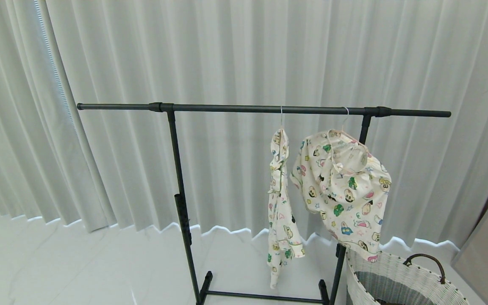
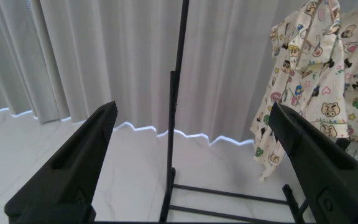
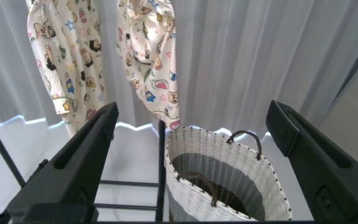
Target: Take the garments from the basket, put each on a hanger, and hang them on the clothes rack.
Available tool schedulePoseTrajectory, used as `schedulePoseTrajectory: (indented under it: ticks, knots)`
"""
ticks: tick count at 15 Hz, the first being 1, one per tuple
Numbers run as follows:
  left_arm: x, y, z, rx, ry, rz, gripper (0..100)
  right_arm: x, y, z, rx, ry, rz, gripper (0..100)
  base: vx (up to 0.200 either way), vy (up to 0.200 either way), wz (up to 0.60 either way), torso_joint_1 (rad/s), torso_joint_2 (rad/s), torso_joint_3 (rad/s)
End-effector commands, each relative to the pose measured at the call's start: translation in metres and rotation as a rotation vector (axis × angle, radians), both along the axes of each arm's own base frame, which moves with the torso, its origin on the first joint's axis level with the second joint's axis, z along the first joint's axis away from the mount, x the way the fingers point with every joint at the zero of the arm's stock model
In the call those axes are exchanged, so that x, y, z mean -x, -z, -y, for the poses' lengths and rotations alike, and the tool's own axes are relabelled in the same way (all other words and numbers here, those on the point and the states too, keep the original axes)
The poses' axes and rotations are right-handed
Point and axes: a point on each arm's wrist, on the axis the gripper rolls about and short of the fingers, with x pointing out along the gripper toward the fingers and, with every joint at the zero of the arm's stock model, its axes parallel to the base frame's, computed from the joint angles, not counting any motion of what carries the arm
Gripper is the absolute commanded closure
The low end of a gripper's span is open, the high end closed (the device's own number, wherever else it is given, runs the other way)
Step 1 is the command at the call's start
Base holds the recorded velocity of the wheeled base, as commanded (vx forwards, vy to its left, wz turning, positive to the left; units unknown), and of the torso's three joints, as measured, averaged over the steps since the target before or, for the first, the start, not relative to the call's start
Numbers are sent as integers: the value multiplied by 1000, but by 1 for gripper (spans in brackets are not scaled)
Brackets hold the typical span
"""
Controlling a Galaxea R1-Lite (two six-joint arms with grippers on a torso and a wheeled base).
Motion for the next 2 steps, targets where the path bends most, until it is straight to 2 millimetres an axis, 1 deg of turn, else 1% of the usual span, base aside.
schedulePoseTrajectory:
  ticks: [1, 2]
  knots:
    - [0, 0, 0, 0, -1, -2, 0, 0, 0, 0, 2, 1, 0, 0, 0, 0, 0, 0, 0, 0]
    - [0, 0, 0, 0, -1, -1, 0, 0, 0, 0, 0, -1, 0, 0, 0, 0, 0, 0, 0, 0]
